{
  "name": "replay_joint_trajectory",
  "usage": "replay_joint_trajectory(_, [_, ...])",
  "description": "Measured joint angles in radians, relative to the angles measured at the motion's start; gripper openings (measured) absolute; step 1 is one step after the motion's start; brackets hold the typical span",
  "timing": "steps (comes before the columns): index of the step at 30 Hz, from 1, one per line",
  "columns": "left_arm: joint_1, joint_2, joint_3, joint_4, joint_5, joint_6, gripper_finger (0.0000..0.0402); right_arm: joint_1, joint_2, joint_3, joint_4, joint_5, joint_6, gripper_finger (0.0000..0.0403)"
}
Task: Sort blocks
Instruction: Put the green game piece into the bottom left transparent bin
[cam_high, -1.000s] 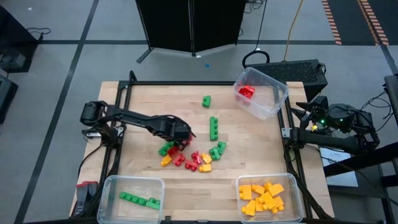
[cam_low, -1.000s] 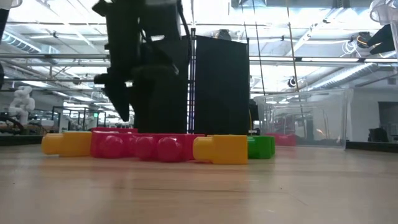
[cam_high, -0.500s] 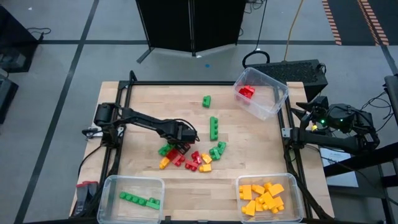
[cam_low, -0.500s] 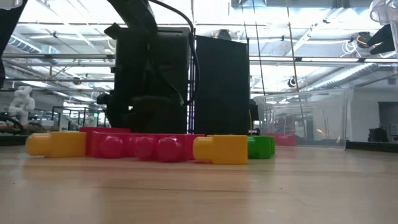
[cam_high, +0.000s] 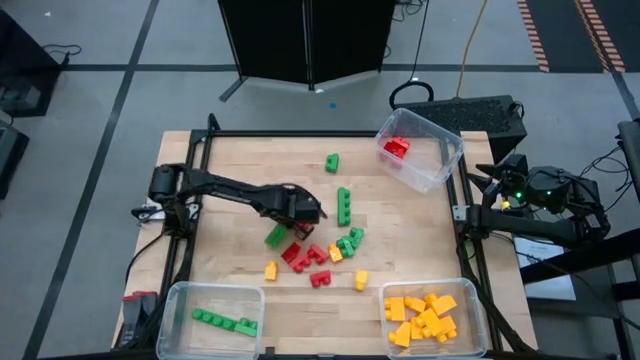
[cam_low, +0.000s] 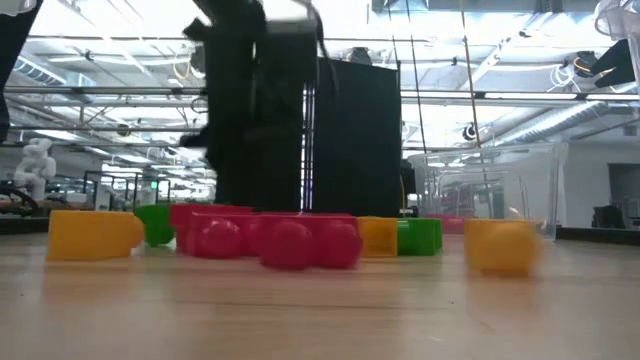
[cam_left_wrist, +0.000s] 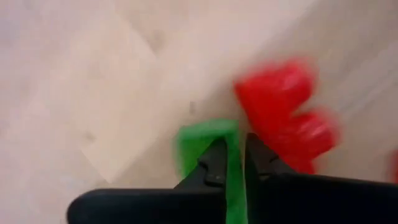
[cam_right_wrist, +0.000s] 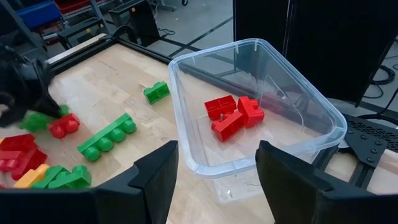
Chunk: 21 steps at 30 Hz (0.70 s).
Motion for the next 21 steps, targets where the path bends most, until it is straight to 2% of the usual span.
replay_joint_trajectory(7, [0.007, -0.116, 0.081, -0.055, -0.111, -0.007, 0.0003, 0.0, 0.0, 0.0, 0.0, 0.003, 0.0, 0.0208])
replay_joint_trajectory(10, [-0.001, -0.172, 0.088, -0.06, -0.133, -0.008, 0.0002, 0.0, 0.0, 0.0, 0.0, 0.004, 0.0, 0.0208])
replay_joint_trajectory(14, [-0.002, -0.184, 0.086, -0.121, -0.134, -0.036, 0.0001, 0.0, 0.0, 0.0, 0.0, 0.004, 0.0, 0.0208])
replay_joint_trajectory(16, [-0.002, -0.188, 0.086, -0.13, -0.115, -0.014, 0.0, 0.0, 0.0, 0.0, 0.0, 0.004, 0.0, 0.0208])
replay_joint_trajectory(18, [0.003, -0.187, 0.076, -0.102, -0.051, 0.029, 0.0009, 0.0, 0.0, 0.0, 0.0, 0.004, 0.0, 0.0208])
replay_joint_trajectory(21, [0.005, -0.186, 0.057, -0.07, 0.009, 0.043, 0.0043, 0.0, 0.0, 0.0, 0.0, 0.004, 0.009, 0.0208])
